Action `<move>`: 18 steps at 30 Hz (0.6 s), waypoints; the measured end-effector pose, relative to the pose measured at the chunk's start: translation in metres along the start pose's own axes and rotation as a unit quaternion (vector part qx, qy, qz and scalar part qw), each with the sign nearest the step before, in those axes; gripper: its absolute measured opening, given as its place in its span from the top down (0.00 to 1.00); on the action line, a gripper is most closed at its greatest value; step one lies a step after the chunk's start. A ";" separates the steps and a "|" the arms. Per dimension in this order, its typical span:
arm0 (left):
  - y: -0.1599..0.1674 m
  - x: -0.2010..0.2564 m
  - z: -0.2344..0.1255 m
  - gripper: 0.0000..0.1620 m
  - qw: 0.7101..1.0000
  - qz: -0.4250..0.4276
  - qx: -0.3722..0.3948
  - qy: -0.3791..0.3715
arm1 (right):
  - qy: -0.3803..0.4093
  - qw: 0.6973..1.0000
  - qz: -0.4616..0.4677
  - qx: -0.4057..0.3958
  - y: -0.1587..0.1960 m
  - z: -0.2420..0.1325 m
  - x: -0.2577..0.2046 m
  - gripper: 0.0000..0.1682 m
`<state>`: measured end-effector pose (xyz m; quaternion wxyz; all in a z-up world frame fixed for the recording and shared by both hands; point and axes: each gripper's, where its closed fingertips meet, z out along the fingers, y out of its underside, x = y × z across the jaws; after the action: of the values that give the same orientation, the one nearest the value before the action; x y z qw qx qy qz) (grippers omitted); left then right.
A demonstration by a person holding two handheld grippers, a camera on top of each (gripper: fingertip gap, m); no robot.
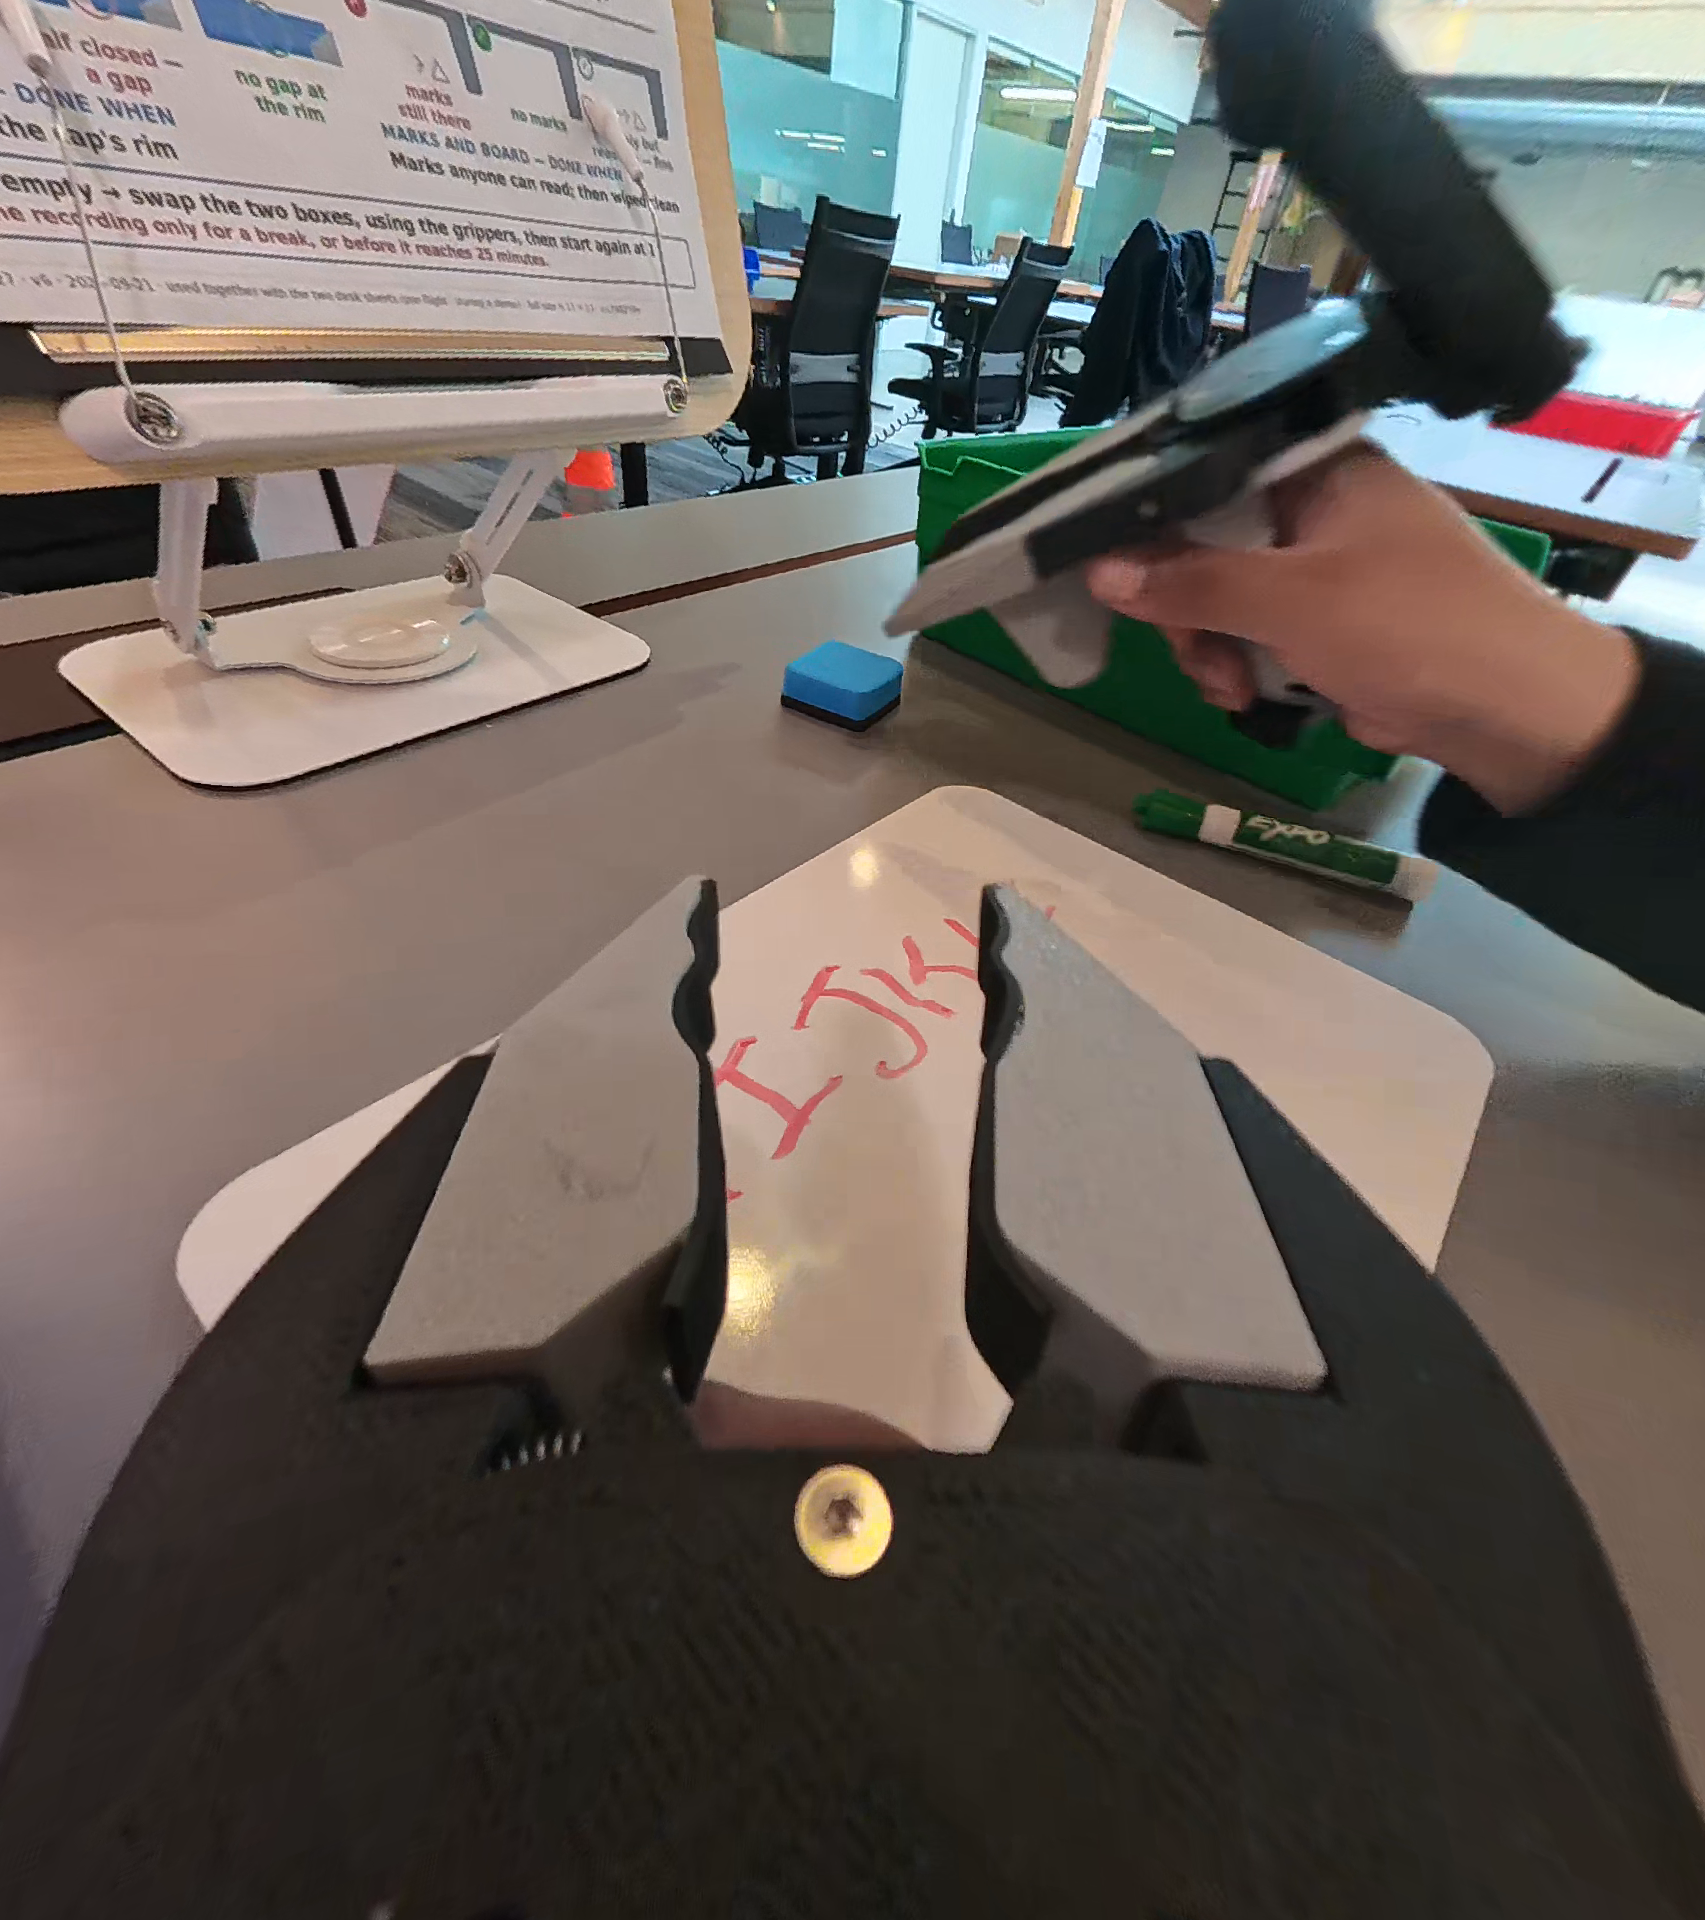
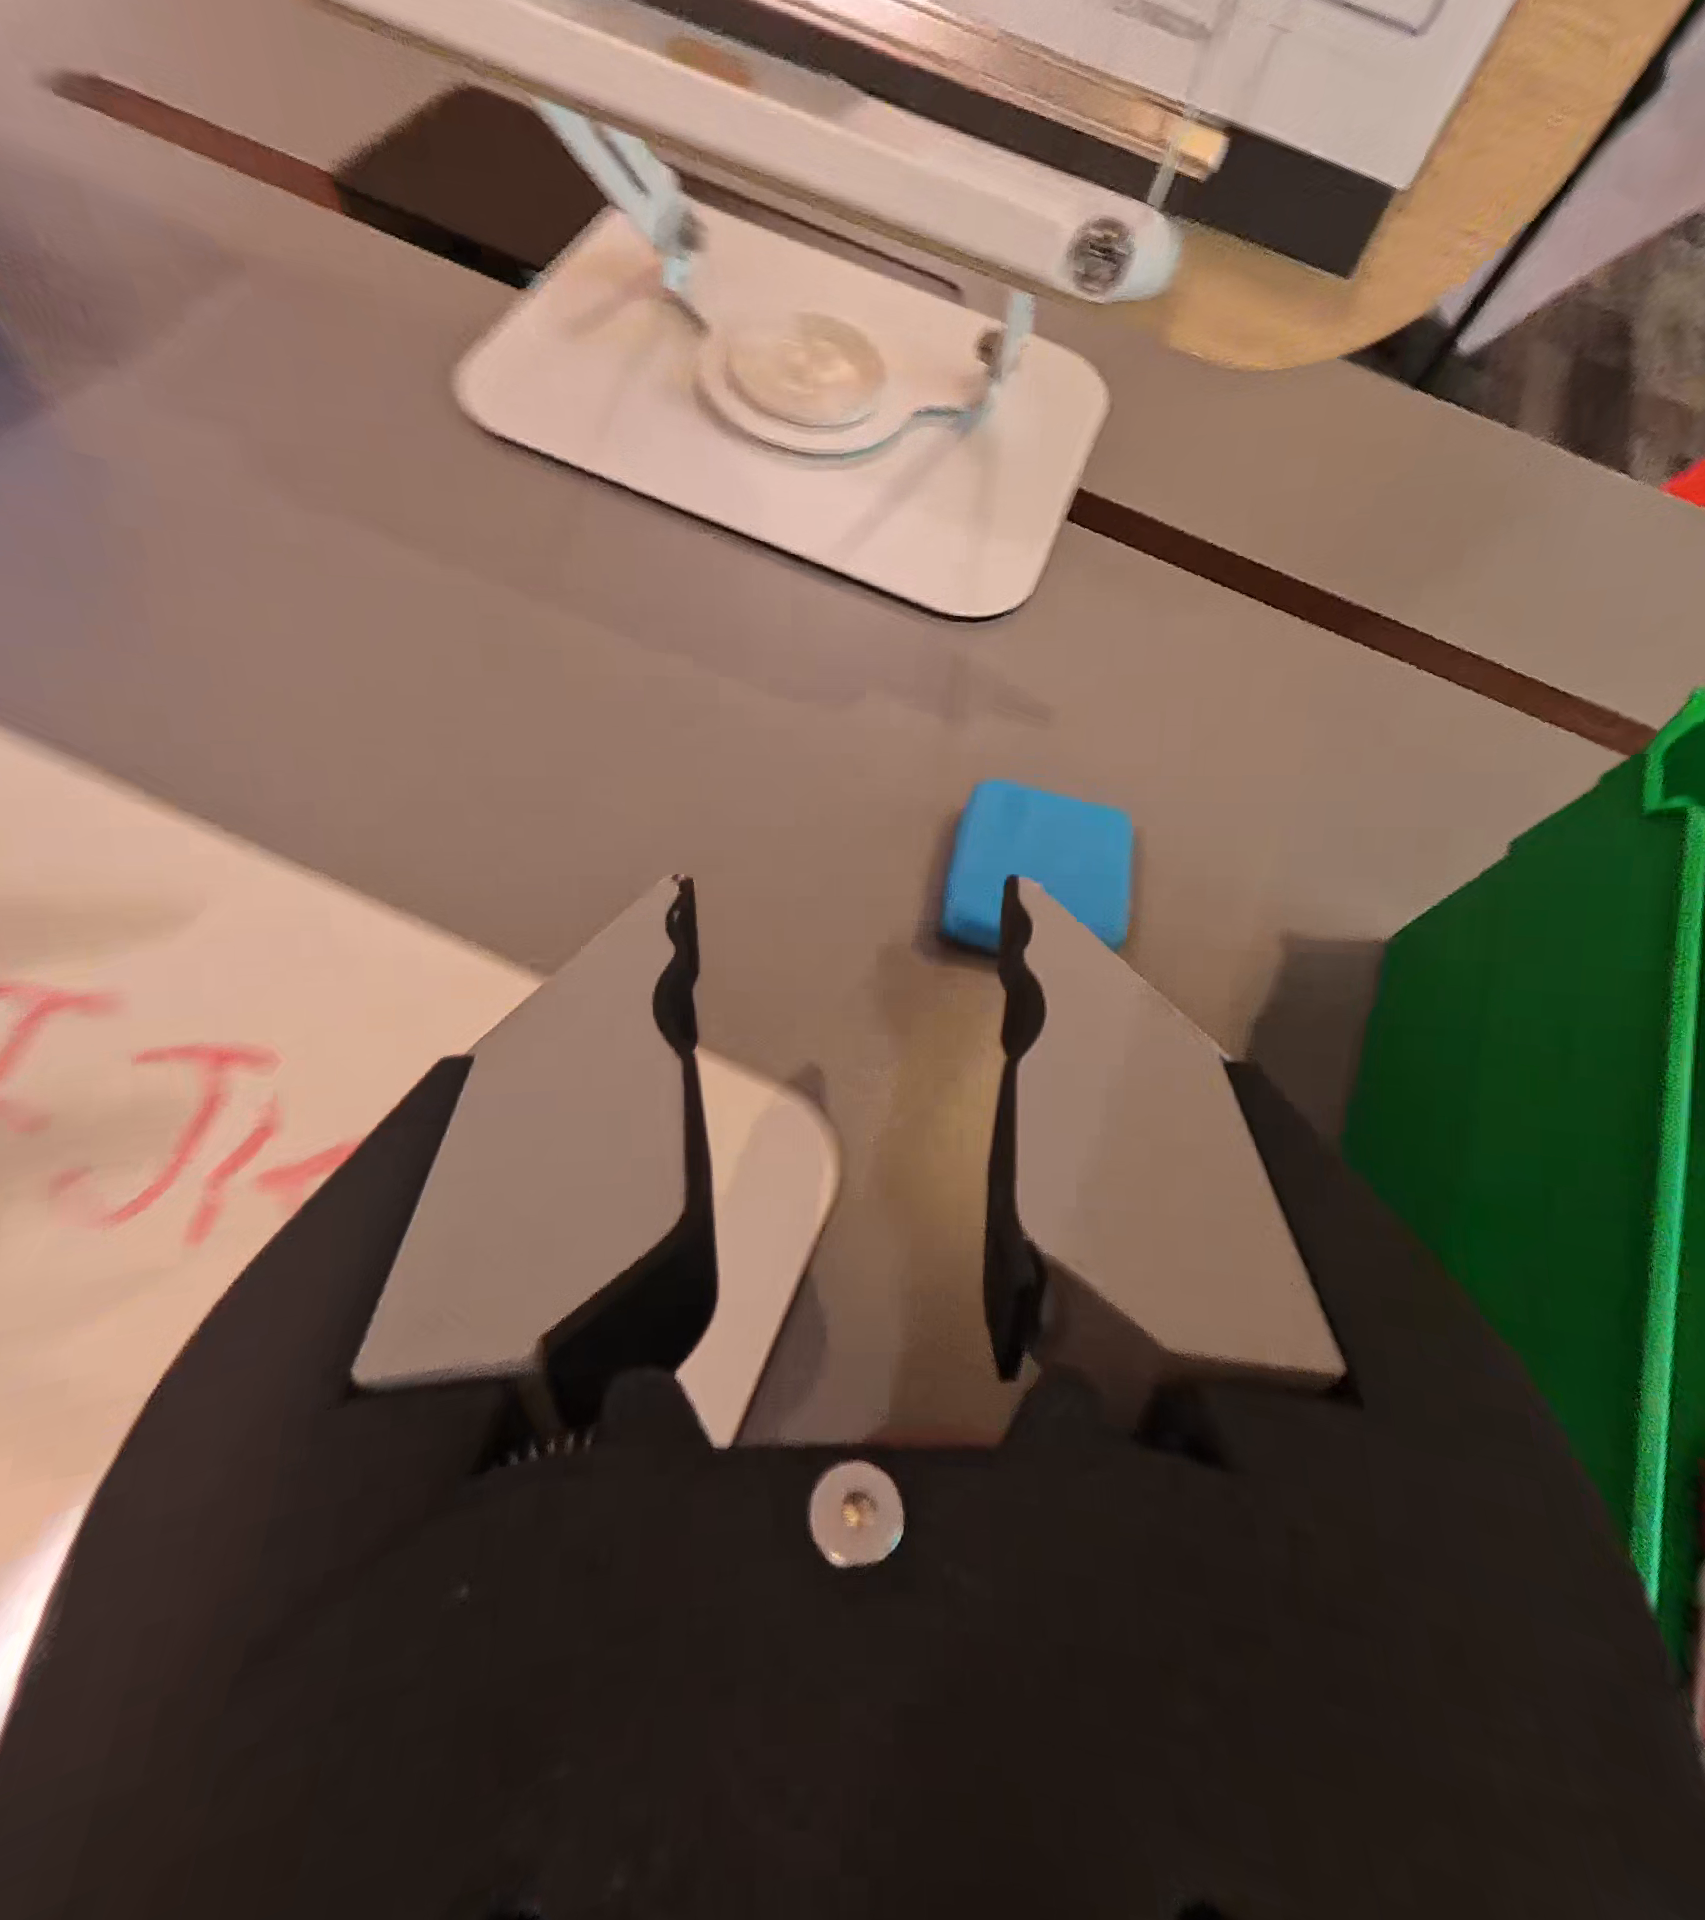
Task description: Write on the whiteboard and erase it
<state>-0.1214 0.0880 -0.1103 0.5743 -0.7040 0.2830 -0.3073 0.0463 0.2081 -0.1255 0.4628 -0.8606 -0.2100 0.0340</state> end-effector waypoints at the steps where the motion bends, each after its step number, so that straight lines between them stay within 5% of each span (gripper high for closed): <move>1: 0.001 0.001 0.001 0.71 1.000 0.000 -0.001 0.003 | 0.012 1.000 0.003 -0.017 0.000 0.014 0.011 0.67; 8: -0.009 0.008 -0.004 0.71 0.999 -0.021 0.016 0.024 | -0.019 0.990 0.027 -0.135 0.028 0.076 0.042 0.67; 18: -0.013 0.012 -0.005 0.71 0.998 -0.036 0.022 0.037 | -0.039 0.996 0.025 -0.080 0.001 0.066 0.034 0.65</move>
<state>-0.1174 0.0782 -0.0955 0.5678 -0.6888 0.2717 -0.3597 0.0609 0.2732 -0.1594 0.3824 -0.8980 -0.2084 0.0622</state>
